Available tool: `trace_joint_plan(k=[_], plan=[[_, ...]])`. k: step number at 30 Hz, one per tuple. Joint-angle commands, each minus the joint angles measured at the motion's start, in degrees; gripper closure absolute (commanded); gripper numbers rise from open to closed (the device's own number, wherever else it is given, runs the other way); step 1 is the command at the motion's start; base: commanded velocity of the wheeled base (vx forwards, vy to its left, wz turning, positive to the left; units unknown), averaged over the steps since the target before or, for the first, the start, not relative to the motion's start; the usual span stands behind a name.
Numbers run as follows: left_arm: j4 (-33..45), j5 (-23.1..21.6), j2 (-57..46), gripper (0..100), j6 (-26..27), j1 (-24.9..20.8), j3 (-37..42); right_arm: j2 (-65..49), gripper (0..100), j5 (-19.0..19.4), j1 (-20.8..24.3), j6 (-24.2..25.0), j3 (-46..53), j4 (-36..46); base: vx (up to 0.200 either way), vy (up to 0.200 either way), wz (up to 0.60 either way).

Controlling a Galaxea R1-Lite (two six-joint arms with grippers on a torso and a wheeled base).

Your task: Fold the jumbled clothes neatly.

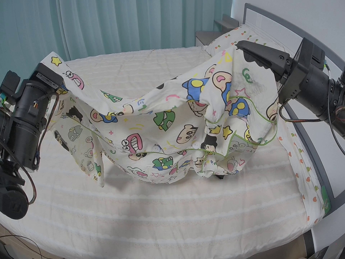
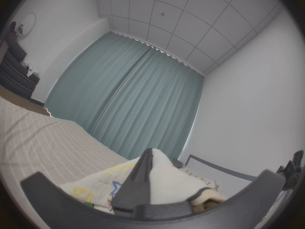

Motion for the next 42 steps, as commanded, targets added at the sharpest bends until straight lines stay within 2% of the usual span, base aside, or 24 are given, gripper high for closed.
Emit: trace_joint_plan(k=[1,17,42], plan=[[0.0,-0.7,0.9,100,0.0,2.3,-0.2,0.2,100,0.0,0.0,0.0,0.1,0.0,0.0,0.0,0.0],[0.4,-1.8,2.9,100,-0.1,7.2,-0.7,0.6,100,0.0,0.0,-0.1,-0.1,0.1,0.0,0.2,0.0],[0.4,-1.6,2.3,100,0.0,7.8,-0.2,1.6,100,0.0,2.7,-0.2,-0.7,0.4,0.0,0.2,0.0]])
